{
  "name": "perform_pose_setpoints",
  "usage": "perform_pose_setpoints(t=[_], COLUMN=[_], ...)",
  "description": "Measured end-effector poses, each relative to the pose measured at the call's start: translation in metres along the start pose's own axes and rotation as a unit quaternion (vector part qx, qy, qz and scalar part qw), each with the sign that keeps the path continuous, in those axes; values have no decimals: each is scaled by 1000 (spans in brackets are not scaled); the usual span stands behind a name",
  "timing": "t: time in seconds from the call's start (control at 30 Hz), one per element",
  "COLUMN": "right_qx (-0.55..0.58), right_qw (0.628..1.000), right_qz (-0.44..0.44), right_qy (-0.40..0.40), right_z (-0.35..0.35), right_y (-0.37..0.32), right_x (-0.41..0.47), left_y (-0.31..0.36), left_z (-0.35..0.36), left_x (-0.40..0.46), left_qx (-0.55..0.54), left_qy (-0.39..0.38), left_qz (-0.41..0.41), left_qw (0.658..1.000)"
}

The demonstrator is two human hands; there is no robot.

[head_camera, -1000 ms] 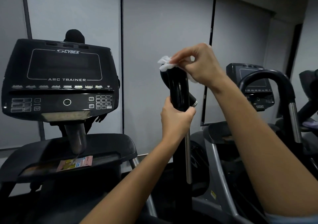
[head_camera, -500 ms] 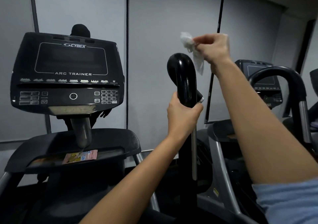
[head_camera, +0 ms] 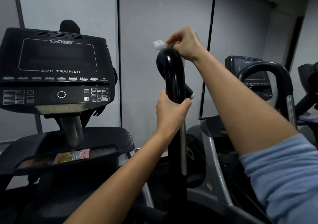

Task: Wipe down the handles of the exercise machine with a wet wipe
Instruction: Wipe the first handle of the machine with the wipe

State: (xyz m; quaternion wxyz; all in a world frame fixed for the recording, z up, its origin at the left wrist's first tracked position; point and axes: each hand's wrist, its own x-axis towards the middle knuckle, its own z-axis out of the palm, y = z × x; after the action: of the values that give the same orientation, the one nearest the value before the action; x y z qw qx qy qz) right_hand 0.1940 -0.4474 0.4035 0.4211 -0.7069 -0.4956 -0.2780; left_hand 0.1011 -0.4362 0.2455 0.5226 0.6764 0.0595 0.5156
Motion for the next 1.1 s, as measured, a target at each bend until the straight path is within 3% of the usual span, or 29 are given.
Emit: perform_pose_setpoints(t=[0.07,0.23,0.33,0.47,0.67,0.8,0.9,1.0,1.1], right_qx=[-17,-28,23,69,-134,-238,-289,-301,-193], right_qw=[1000,994,994,993,987,968,956,946,946], right_qz=[6,-12,-52,-29,-40,-74,-42,-81,-181], right_qy=[4,105,92,92,73,29,18,92,187], right_z=[-4,-5,12,37,67,50,35,34,55], right_y=[10,41,39,38,76,100,114,86,51], right_x=[-2,-33,-40,-39,-53,-85,-105,-94,-75], left_y=[0,-2,-2,-4,-6,-3,-2,-2,-4], left_z=[0,2,3,3,3,2,2,2,2], left_x=[0,2,2,3,5,3,1,1,4], left_qx=[1,-3,-14,-20,-17,-16,-16,-10,-2], left_qy=[1,14,16,16,16,17,12,20,21], left_qz=[3,2,3,7,11,20,21,18,15], left_qw=[1000,1000,1000,1000,1000,1000,1000,1000,1000])
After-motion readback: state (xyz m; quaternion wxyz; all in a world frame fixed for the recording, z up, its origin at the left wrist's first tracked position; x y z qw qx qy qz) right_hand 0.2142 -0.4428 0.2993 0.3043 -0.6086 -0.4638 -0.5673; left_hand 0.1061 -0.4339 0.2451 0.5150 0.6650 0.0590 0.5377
